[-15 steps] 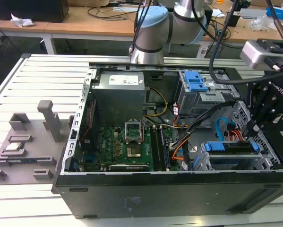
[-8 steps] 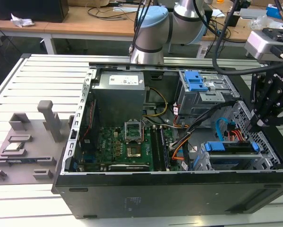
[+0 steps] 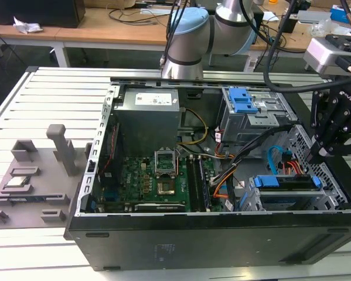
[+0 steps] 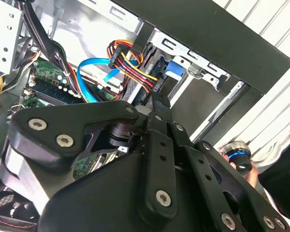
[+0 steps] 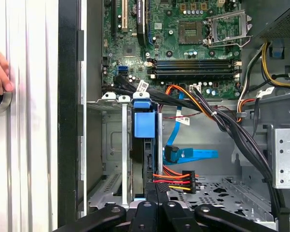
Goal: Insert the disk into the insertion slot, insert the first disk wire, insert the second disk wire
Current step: 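Insert the second disk wire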
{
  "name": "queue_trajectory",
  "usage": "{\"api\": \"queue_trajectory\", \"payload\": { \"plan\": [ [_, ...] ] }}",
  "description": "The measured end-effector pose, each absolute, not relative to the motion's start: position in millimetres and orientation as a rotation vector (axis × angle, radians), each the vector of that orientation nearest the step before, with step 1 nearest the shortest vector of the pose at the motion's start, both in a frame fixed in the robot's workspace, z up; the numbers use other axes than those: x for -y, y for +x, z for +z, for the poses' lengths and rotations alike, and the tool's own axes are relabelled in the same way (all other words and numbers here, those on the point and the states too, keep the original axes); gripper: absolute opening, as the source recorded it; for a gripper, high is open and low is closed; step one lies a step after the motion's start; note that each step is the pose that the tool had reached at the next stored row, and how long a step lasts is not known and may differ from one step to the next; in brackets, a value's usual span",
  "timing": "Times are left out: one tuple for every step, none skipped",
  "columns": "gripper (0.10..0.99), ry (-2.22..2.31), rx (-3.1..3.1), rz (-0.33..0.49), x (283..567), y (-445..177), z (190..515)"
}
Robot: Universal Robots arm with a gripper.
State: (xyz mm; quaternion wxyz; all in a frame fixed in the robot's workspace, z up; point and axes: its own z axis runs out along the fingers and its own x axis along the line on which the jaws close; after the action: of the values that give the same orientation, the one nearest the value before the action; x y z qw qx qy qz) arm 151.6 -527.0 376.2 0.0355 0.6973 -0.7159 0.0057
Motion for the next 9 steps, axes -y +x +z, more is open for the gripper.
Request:
{"api": "queue_trajectory", "payload": {
  "plan": [
    [0.106,2.142,2.200,0.017,527.0,151.6,376.3],
    [0.106,2.142,2.200,0.018,527.0,151.6,376.3],
    [0.106,2.142,2.200,0.017,527.0,151.6,376.3],
    [0.114,2.142,2.200,0.017,527.0,151.5,376.3],
    [0.173,2.142,2.200,0.018,527.0,151.6,376.3],
    [0.235,2.142,2.200,0.017,527.0,151.6,376.3],
    [0.235,2.142,2.200,0.018,527.0,151.5,376.4],
    [0.302,2.142,2.200,0.018,526.9,151.5,376.4],
    [0.302,2.142,2.199,0.018,525.8,151.0,376.6]
  ]
}}
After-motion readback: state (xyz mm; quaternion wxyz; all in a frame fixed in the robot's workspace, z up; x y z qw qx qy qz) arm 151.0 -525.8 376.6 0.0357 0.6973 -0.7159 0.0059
